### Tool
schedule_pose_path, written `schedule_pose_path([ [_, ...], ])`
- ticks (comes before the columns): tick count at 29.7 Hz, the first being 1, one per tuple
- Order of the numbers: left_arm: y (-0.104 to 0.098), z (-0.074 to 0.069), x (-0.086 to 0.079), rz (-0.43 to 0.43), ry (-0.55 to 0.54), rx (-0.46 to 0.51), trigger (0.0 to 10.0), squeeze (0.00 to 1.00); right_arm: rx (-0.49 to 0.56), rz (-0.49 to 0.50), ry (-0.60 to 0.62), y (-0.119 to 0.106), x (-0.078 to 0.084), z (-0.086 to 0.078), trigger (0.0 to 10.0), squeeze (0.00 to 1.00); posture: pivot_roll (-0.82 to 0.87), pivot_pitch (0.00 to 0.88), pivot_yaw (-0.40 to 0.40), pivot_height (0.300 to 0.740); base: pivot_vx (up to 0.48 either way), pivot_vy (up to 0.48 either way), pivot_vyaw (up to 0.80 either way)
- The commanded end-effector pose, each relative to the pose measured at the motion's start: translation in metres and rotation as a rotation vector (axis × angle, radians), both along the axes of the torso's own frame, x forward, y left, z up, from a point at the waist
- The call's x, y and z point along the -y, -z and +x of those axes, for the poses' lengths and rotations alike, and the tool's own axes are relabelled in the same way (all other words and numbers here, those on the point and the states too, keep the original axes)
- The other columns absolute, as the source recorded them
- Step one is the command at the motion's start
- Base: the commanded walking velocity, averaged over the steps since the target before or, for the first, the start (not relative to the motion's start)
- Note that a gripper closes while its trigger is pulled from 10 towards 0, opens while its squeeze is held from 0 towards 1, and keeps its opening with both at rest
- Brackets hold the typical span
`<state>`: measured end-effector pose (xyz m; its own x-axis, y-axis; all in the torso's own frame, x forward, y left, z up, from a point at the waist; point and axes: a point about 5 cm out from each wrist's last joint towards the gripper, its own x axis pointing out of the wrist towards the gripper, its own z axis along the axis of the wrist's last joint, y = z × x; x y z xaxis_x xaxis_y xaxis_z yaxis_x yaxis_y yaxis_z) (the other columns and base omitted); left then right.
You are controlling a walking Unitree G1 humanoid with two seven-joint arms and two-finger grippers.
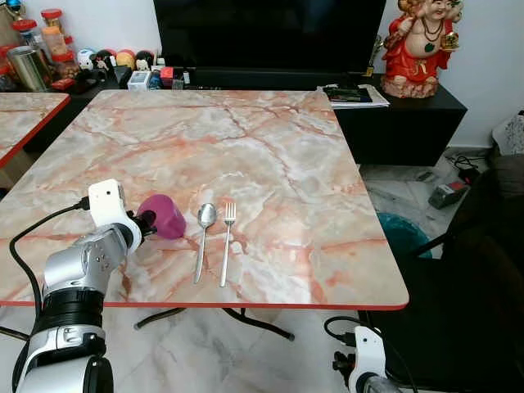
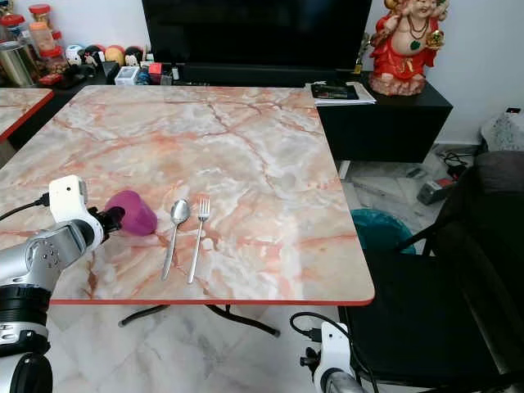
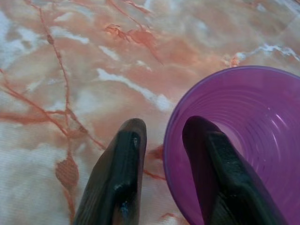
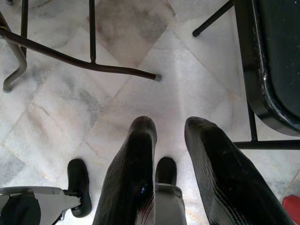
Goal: Setting the table
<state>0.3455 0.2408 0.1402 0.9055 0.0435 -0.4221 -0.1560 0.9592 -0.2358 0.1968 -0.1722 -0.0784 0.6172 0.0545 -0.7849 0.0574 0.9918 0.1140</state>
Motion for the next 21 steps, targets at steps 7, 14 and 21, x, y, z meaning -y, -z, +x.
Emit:
schedule_pose_path([
  [7,-0.004,0.001,-0.002,0.010,-0.014,0.014,0.0,0.00,0.003,0.003,0.015,-0.001,0.001,0.001,10.0,0.00,0.07,0.000,-0.019,0.740,0.000,0.000,0.00],
  [14,-0.012,0.002,-0.008,0.015,-0.040,0.044,0.0,0.00,0.003,0.002,0.014,-0.001,0.001,0.002,10.0,0.00,0.07,0.000,-0.020,0.740,0.000,0.000,0.00],
  [21,-0.014,0.003,-0.003,0.005,-0.030,0.063,0.0,0.00,0.002,0.002,0.012,-0.001,0.001,0.002,10.0,0.00,0.07,0.000,-0.022,0.740,0.000,0.000,0.00],
])
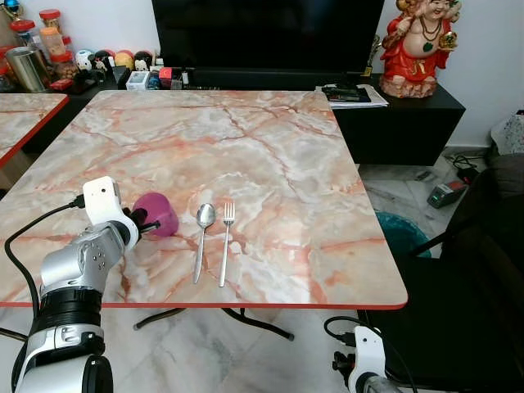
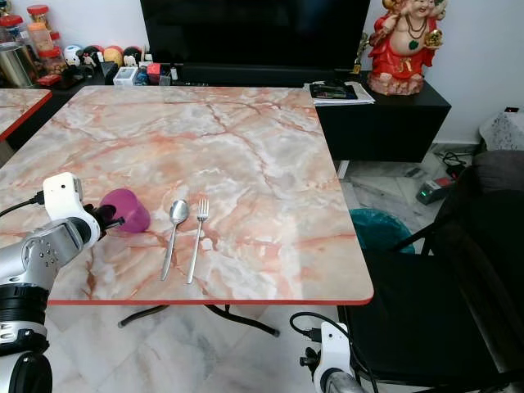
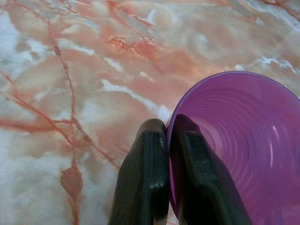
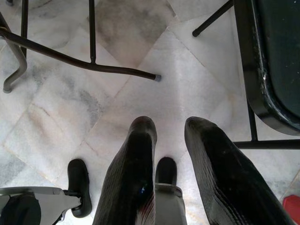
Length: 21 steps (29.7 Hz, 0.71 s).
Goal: Setting the table
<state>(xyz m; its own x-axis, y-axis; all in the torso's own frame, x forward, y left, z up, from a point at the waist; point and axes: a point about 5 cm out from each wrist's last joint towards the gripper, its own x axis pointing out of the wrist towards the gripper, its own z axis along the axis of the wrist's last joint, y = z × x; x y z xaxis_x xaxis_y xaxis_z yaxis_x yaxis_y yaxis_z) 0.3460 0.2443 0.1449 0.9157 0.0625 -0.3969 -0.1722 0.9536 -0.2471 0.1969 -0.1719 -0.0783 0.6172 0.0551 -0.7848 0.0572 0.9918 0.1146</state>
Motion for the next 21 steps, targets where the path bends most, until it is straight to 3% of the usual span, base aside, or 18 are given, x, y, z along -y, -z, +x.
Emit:
schedule_pose_path([
  [1,-0.009,0.002,0.002,0.009,-0.002,0.042,0.0,0.00,0.002,0.001,0.012,-0.001,0.002,0.002,10.0,0.00,0.07,0.000,-0.023,0.740,0.000,0.000,0.00],
  [7,-0.012,0.002,0.003,0.024,-0.006,0.074,0.0,0.00,0.001,0.000,0.012,-0.001,0.002,0.001,10.0,0.00,0.07,0.000,-0.024,0.740,0.000,0.000,0.00],
  [12,-0.025,0.003,0.005,0.056,-0.009,0.175,0.0,0.00,0.000,0.000,0.010,-0.001,0.002,0.001,10.0,0.00,0.07,0.000,-0.025,0.740,0.000,0.000,0.00],
  [13,-0.035,0.004,0.007,0.093,-0.015,0.255,0.3,0.00,-0.003,-0.001,0.008,-0.001,0.002,0.001,10.0,0.00,0.07,0.000,-0.025,0.740,0.000,0.000,0.00],
  [14,-0.046,0.004,0.009,0.137,-0.028,0.346,10.0,0.00,-0.008,-0.004,0.004,0.000,0.002,0.001,10.0,0.00,0.07,0.000,-0.025,0.740,0.000,0.000,0.00],
  [18,-0.064,0.002,0.014,0.169,-0.075,0.502,10.0,0.00,-0.019,-0.007,-0.005,0.000,0.002,0.000,10.0,0.00,0.08,0.000,-0.031,0.740,0.000,0.000,0.00],
  [21,-0.071,-0.001,0.016,0.303,-0.087,0.563,10.0,0.00,-0.026,-0.010,-0.008,0.000,0.002,0.000,10.0,0.00,0.07,0.000,-0.031,0.740,0.000,0.000,0.00],
])
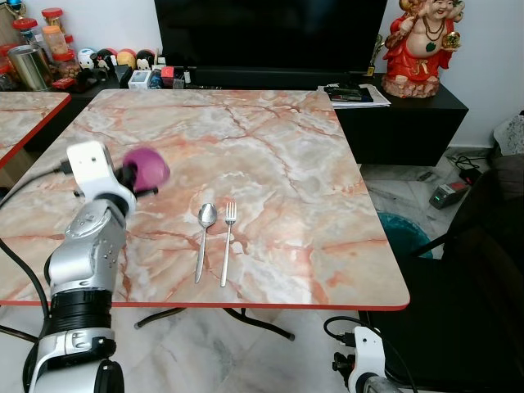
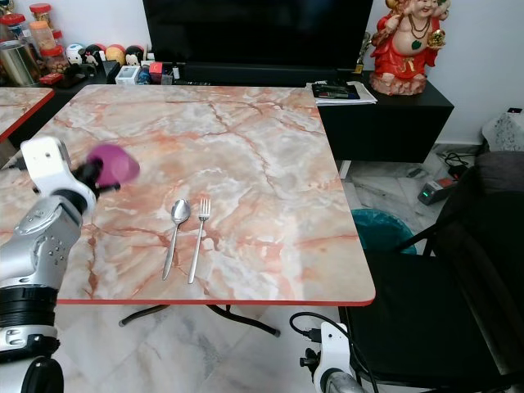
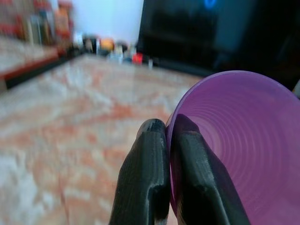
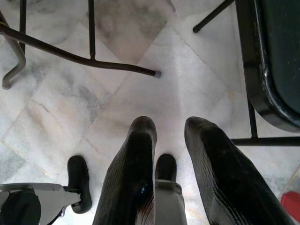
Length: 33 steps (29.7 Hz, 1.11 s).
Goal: Setting the table
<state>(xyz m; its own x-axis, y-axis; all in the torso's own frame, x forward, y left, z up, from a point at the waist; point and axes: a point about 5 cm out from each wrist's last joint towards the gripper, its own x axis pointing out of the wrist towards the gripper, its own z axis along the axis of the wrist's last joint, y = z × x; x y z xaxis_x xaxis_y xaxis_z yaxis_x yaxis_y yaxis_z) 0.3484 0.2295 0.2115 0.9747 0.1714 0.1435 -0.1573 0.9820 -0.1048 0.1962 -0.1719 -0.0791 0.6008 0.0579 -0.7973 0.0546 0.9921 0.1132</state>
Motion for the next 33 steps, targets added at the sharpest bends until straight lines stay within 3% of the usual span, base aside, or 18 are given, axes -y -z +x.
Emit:
schedule_pose_path([
  [1,-0.005,-0.003,0.002,0.073,-0.023,0.041,10.0,0.00,-0.005,-0.009,-0.003,0.000,0.002,0.000,10.0,0.00,0.07,0.000,-0.031,0.740,0.000,0.000,0.00],
  [4,-0.004,-0.003,0.002,0.078,-0.026,0.049,10.0,0.00,-0.006,-0.009,-0.003,0.000,0.002,0.000,10.0,0.00,0.07,0.000,-0.031,0.740,0.000,0.000,0.00],
  [6,-0.016,-0.006,0.005,0.087,-0.042,0.138,10.0,0.00,-0.013,-0.018,0.003,0.000,0.003,0.000,10.0,0.00,0.07,0.000,-0.033,0.740,0.000,0.197,0.00],
  [11,-0.019,-0.008,0.006,0.102,-0.051,0.178,10.0,0.00,-0.024,-0.028,-0.010,0.001,0.004,-0.001,10.0,0.00,0.07,0.000,-0.035,0.740,0.000,0.427,0.00],
  [19,-0.021,-0.008,0.007,0.112,-0.056,0.194,10.0,0.00,-0.044,-0.062,-0.064,0.001,0.005,-0.002,10.0,0.00,0.07,0.000,-0.036,0.740,0.000,0.440,0.06],
  [24,-0.024,-0.007,0.007,0.117,-0.055,0.205,10.0,0.00,-0.051,-0.060,-0.057,0.002,0.005,-0.003,10.0,0.00,0.07,0.000,-0.035,0.740,0.000,0.439,0.71],
  [33,-0.023,-0.007,0.006,0.117,-0.055,0.199,10.0,0.00,-0.049,-0.048,-0.033,0.003,0.004,-0.004,10.0,0.00,0.07,0.000,-0.028,0.740,0.000,0.449,0.00],
])
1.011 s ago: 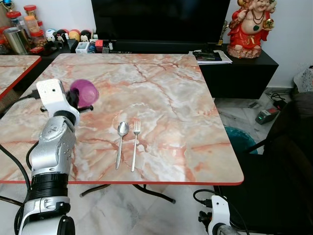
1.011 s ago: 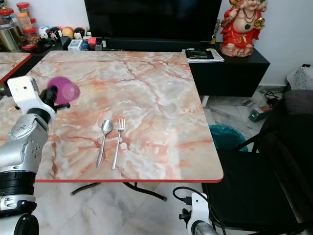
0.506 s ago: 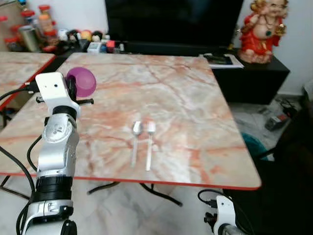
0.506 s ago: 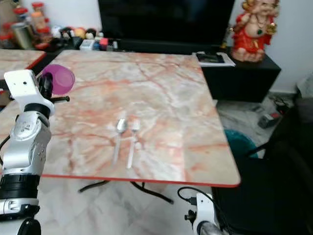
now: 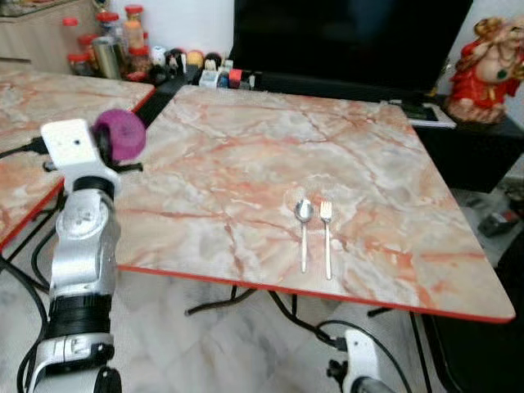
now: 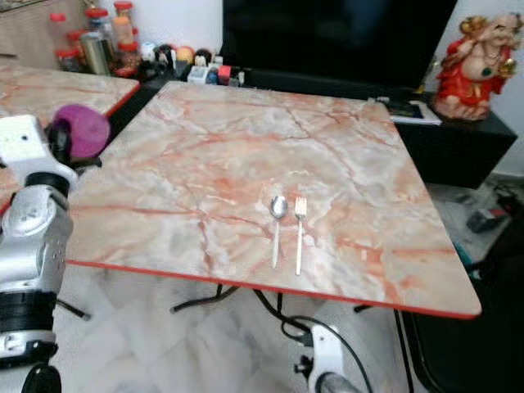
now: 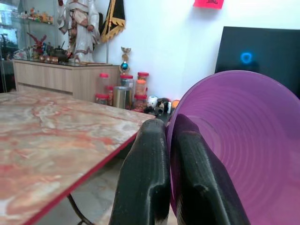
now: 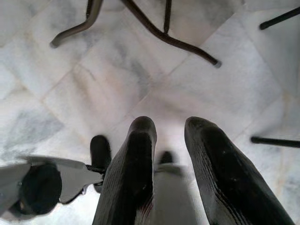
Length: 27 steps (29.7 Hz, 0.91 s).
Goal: Setting the table
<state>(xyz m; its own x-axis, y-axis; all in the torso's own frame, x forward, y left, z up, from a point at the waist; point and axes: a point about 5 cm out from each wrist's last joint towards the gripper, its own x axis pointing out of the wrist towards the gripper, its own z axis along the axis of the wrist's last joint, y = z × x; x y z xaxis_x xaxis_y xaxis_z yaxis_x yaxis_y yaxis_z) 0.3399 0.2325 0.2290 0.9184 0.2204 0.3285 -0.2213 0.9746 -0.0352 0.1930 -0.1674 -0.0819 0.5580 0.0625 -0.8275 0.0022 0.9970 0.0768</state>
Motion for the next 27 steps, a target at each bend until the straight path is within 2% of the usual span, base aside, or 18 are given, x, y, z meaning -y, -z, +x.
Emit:
schedule_pose_path([
  [1,-0.0047,0.0014,0.0089,0.014,0.024,0.022,10.0,0.00,0.002,-0.009,0.029,0.0000,0.0079,-0.0013,10.0,0.00,0.07,0.000,-0.024,0.740,0.000,0.461,0.00],
  [27,-0.0049,0.0032,0.0114,0.015,0.043,0.010,10.0,0.00,0.024,0.008,0.049,-0.0005,0.0058,-0.0007,10.0,0.00,0.08,0.000,-0.018,0.740,0.000,0.465,0.00],
])
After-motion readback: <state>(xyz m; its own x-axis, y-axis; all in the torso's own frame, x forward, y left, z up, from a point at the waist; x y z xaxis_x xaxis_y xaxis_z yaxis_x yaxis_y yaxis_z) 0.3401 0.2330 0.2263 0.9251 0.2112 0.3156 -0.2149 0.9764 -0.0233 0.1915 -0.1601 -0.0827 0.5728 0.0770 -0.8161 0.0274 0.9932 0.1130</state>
